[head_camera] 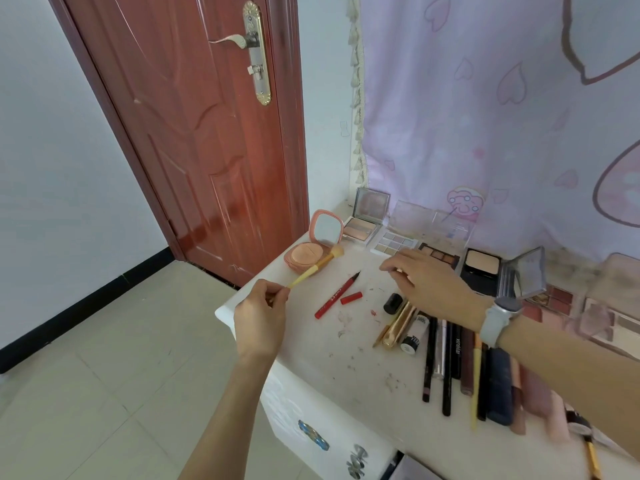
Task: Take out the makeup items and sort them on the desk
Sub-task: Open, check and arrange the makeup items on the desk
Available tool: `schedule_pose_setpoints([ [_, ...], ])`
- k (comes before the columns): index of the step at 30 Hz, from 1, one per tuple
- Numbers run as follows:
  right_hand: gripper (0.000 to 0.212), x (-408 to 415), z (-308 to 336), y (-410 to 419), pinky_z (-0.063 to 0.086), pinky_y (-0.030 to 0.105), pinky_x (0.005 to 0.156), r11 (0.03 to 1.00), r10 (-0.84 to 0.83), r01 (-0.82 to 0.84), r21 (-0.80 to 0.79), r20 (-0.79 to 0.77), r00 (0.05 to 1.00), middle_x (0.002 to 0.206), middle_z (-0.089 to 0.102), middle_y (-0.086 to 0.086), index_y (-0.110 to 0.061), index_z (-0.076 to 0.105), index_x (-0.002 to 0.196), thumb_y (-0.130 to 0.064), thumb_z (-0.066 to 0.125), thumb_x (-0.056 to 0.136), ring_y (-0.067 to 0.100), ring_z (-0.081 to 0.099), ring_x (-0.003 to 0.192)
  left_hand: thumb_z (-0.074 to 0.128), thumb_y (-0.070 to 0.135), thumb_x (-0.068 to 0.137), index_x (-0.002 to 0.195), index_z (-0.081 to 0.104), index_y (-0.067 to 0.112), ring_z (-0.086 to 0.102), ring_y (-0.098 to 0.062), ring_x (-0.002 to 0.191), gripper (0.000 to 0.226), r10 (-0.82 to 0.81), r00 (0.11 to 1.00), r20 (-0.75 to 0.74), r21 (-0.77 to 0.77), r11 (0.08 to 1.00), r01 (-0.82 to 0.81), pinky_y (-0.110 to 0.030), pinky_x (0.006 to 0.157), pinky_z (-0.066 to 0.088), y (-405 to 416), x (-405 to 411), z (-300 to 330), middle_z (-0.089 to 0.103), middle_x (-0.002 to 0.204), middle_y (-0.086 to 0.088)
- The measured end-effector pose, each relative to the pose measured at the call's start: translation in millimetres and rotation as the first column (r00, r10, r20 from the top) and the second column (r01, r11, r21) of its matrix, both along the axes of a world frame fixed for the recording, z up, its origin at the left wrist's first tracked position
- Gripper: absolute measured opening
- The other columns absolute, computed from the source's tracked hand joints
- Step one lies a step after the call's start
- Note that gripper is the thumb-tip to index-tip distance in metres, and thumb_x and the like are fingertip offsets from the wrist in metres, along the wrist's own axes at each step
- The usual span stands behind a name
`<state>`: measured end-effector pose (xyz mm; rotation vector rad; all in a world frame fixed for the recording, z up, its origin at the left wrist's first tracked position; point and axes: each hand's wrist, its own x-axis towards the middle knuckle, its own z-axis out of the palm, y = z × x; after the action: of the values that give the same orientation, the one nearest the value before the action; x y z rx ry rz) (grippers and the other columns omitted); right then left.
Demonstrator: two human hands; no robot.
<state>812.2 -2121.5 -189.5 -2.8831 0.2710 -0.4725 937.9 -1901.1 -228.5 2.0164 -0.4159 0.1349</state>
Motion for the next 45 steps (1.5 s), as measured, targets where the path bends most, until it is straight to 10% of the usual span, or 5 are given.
schedule_pose_setpoints([
  [14,0.032,9,2,-1,0.034,0.039,0.098,0.995,0.047,0.001,0.101,-0.470,0.881,0.120,0.045,-0.004,-0.031,0.057,0.116,-0.041,0.056,0.085,0.016,0.034,0.116,0.064,0.020,0.084,0.083,0.068,0.010,0.052,-0.021,0.087,0.010,-0.034,0.988,0.152,0.274,0.962,-0.009,-0.038,0.081,0.045,-13,-5,-12,0.062,0.093,-0.003],
  [24,0.016,6,6,-5,0.039,0.039,0.091,0.982,0.068,-0.068,0.176,0.005,0.998,0.094,0.053,-0.008,-0.014,0.063,0.096,-0.028,0.058,0.088,0.014,0.049,0.095,0.073,0.016,0.077,0.089,0.073,0.012,0.054,-0.030,0.090,0.013,-0.055,0.951,0.304,0.211,0.977,-0.011,-0.035,0.076,0.037,-16,-24,-13,0.063,0.092,-0.007],
  [33,0.011,-13,21,4,0.039,0.018,0.078,0.965,-0.054,-0.045,0.260,0.362,0.931,0.091,0.048,-0.003,-0.008,0.063,0.095,-0.015,0.061,0.087,0.011,0.047,0.084,0.050,0.045,0.090,0.111,0.064,0.026,0.045,-0.018,0.108,0.032,-0.308,0.894,0.324,0.528,0.844,0.100,-0.030,0.086,0.025,-61,-25,-6,0.061,0.111,0.006],
  [41,0.010,-27,25,11,0.040,0.008,0.052,0.686,-0.344,0.068,0.725,0.240,0.908,0.058,0.058,-0.011,-0.023,0.057,0.080,-0.026,0.055,0.089,-0.004,0.050,0.049,0.046,0.037,0.093,0.113,0.061,0.022,0.048,-0.019,0.105,0.030,-0.258,0.913,0.317,0.505,0.860,0.068,-0.031,0.088,0.029,-69,-31,-6,0.061,0.111,0.003],
  [45,0.010,-34,24,18,0.042,0.015,0.044,0.414,-0.359,0.110,0.904,0.051,0.932,0.059,0.060,0.001,-0.010,0.057,0.091,-0.015,0.049,0.093,0.005,0.051,0.043,0.054,0.028,0.091,0.108,0.066,0.015,0.056,-0.019,0.096,0.024,-0.267,0.899,0.347,0.155,0.962,0.226,-0.032,0.084,0.038,-61,-47,9,0.066,0.101,0.002],
])
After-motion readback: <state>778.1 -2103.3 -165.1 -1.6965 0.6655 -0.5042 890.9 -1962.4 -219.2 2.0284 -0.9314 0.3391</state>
